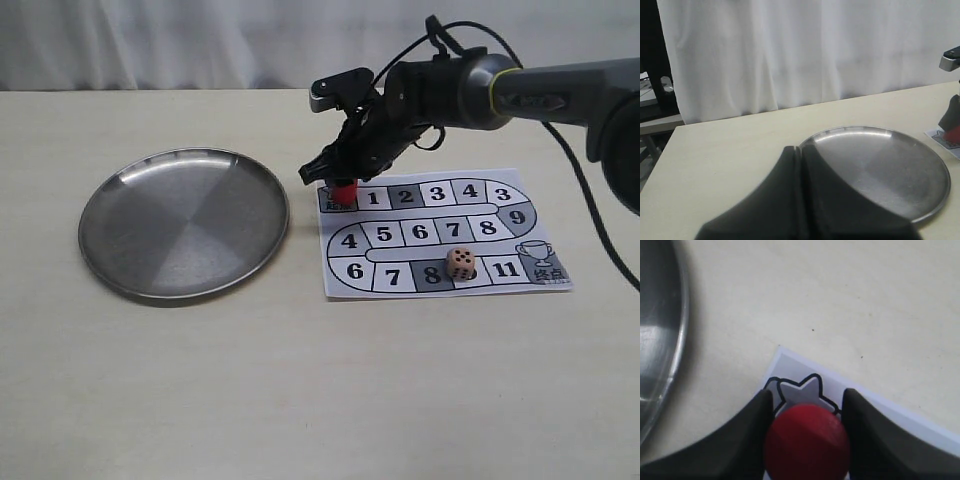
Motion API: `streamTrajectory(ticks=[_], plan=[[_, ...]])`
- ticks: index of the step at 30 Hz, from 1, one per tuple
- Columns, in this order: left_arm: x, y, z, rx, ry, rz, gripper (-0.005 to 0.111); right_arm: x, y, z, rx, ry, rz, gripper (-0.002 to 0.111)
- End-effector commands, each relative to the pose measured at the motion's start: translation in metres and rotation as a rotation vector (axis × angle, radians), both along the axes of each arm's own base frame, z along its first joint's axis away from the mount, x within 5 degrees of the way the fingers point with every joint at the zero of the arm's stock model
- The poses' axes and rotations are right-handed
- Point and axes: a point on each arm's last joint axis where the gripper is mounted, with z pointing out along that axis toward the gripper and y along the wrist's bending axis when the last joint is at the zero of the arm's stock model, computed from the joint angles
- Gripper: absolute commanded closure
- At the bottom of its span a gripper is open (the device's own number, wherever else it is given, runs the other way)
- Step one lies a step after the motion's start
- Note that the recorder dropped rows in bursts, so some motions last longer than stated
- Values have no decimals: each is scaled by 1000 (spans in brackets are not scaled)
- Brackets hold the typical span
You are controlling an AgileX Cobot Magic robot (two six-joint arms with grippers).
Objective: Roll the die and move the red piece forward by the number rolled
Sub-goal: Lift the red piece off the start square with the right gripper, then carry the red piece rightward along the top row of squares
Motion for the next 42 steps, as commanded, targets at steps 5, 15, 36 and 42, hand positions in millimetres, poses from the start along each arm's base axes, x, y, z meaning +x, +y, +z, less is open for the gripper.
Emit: streamTrajectory(ticks=[5, 15, 36, 42], plan=[[0, -1, 0, -3, -10, -10, 107, 0, -6, 39, 35, -35, -28, 104], [0, -1, 0, -3, -10, -10, 107, -6, -39, 117, 93, -135, -114, 104], [0, -1, 0, -3, -10, -10, 107, -6, -46, 73, 28, -10, -119, 104], [0, -1, 0, -3, -10, -10, 107, -14, -67, 131, 77, -113, -171, 104]])
